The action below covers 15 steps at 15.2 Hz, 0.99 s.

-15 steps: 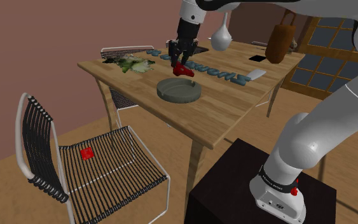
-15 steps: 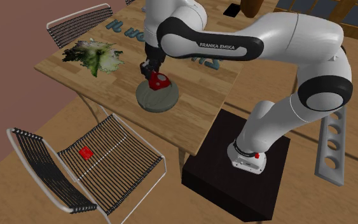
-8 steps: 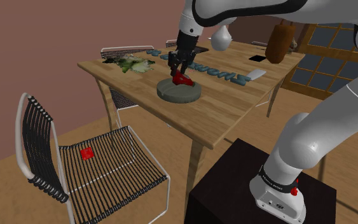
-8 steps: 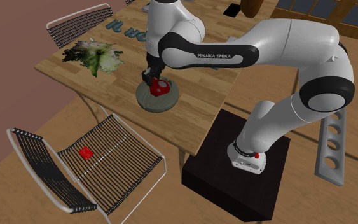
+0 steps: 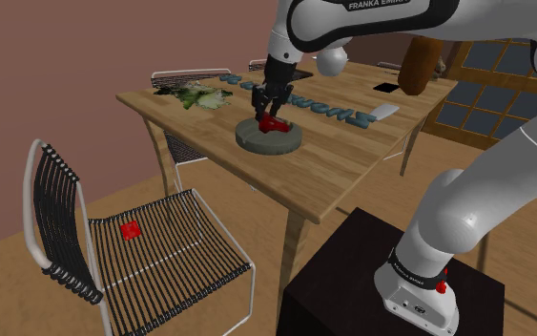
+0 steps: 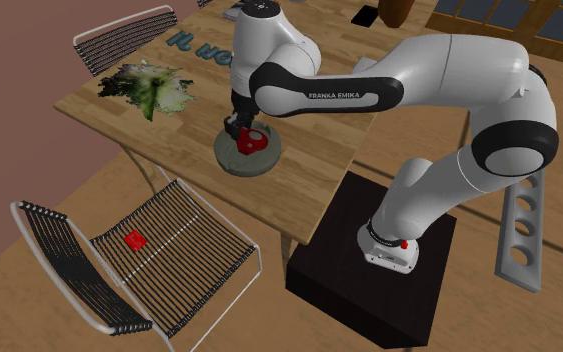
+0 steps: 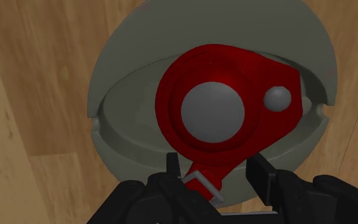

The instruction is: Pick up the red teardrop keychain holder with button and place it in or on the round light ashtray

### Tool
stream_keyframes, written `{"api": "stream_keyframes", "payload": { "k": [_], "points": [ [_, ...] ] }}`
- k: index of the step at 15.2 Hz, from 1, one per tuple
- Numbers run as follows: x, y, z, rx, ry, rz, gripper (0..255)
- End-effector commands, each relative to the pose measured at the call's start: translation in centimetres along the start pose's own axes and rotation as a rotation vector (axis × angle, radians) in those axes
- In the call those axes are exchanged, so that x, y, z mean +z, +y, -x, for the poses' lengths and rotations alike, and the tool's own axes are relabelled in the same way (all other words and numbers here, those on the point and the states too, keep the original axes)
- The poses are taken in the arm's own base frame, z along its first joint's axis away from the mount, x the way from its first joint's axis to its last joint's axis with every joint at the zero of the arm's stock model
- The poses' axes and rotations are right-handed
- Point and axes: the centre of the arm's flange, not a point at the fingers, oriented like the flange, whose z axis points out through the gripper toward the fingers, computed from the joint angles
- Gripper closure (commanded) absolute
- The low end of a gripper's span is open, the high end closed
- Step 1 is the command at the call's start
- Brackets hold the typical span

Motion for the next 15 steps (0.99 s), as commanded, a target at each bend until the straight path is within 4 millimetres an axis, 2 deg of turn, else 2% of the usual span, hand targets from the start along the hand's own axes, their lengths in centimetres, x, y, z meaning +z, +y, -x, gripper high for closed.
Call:
{"api": "stream_keyframes", "payload": {
  "k": [1,3,4,9,13,15],
  "points": [
    [0.1,0.1,0.0,0.001,-0.004,0.001,255],
    [0.1,0.1,0.0,0.001,-0.004,0.001,255],
    [0.1,0.1,0.0,0.001,-0.004,0.001,0],
    [0.1,0.1,0.0,0.001,-0.004,0.001,0],
    [-4.9,0.1,0.0,0.001,-0.004,0.001,0],
    [-4.9,0.1,0.0,0.001,-0.004,0.001,0]
  ]
}}
